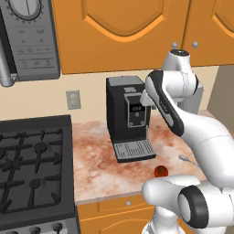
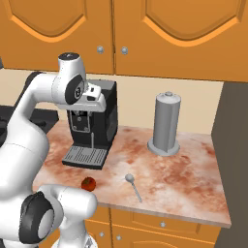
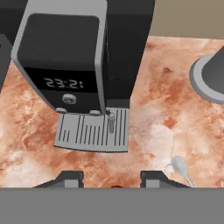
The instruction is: Pick the pan from the cabinet and place it on the stove. Then turn on the stove burner for the pan.
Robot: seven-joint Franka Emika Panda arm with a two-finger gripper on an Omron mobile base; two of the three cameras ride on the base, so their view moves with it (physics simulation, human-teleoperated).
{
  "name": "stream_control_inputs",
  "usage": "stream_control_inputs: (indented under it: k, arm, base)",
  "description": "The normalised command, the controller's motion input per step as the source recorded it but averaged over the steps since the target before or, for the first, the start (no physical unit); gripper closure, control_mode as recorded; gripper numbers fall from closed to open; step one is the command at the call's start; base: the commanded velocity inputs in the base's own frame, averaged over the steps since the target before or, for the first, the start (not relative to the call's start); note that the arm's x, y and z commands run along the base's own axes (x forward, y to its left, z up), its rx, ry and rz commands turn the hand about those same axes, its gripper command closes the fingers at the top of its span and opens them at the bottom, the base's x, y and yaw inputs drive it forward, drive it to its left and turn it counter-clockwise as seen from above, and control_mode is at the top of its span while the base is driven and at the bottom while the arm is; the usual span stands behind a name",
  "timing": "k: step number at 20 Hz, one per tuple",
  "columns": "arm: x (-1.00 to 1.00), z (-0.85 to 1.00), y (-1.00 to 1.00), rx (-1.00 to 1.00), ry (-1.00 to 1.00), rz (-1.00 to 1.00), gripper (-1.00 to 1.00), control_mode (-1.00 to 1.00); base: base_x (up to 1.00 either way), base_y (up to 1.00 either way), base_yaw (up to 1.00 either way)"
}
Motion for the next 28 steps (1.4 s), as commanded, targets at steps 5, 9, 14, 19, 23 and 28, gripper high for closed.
stream_control_inputs:
  k: [5, 9, 14, 19, 23, 28]
  arm:
    - [-0.02, 0.0, 0.02, 0.0, 0.0, 0.0, -1.0, -1.0]
    - [0.01, 0.0, 0.06, -0.02, -0.11, 0.0, -1.0, -1.0]
    - [-0.04, 0.08, -0.04, -0.02, -0.34, 0.0, -1.0, -1.0]
    - [-0.09, 0.2, -0.34, -0.02, -0.42, 0.0, -1.0, -1.0]
    - [-0.08, 0.37, -0.42, -0.01, -0.37, -0.01, -1.0, -1.0]
    - [-0.16, 0.52, -0.32, 0.0, -0.29, 0.0, -1.0, -1.0]
  base:
    - [0.0, 0.0, 0.0]
    - [0.0, 0.0, 0.0]
    - [0.0, 0.0, 0.0]
    - [0.0, 0.0, 0.0]
    - [0.0, 0.0, 0.0]
    - [0.0, 0.0, 0.0]
